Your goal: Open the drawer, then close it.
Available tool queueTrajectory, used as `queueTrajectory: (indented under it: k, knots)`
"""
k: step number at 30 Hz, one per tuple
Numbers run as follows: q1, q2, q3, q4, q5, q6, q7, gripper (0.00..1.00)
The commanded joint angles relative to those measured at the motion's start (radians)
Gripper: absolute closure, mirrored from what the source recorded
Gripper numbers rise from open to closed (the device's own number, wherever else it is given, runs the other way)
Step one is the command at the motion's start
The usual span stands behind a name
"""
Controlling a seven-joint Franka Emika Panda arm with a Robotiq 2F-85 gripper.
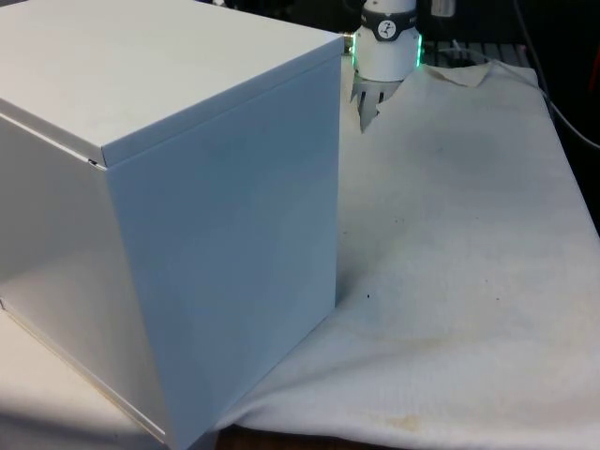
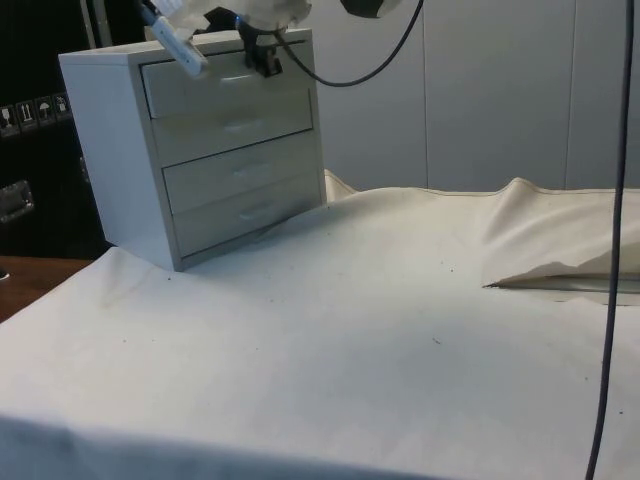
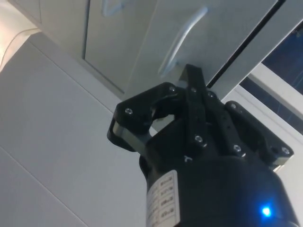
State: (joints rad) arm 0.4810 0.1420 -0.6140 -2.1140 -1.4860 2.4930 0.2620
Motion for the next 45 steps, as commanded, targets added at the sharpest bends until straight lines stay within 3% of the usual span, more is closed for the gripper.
queueTrajectory:
  k: [1, 5, 6, 7, 13, 14, 18, 32, 36, 40, 41, 45]
  knots:
    - [0.005, -0.01, 0.002, -0.008, -0.005, -0.008, 0.003, 1.0]
    - [0.015, -0.04, 0.016, -0.036, -0.014, -0.039, 0.013, 1.0]
    - [0.008, -0.021, 0.014, -0.021, -0.001, -0.024, 0.005, 1.0]
    - [0.016, -0.047, 0.021, -0.042, -0.016, -0.047, 0.015, 1.0]
    - [0.022, -0.098, 0.06, -0.089, -0.025, -0.107, 0.029, 1.0]
    - [0.017, -0.09, 0.058, -0.083, -0.007, -0.096, 0.015, 1.0]
    - [0.026, -0.13, 0.089, -0.121, -0.028, -0.149, 0.042, 1.0]
    - [0.028, -0.191, 0.164, -0.187, -0.011, -0.243, 0.064, 1.0]
    - [0.035, -0.222, 0.196, -0.219, -0.022, -0.289, 0.087, 1.0]
    - [0.035, -0.245, 0.23, -0.245, -0.019, -0.327, 0.102, 1.0]
    - [0.031, -0.235, 0.225, -0.236, -0.011, -0.316, 0.095, 1.0]
    - [0.036, -0.261, 0.256, -0.264, -0.016, -0.354, 0.114, 1.0]
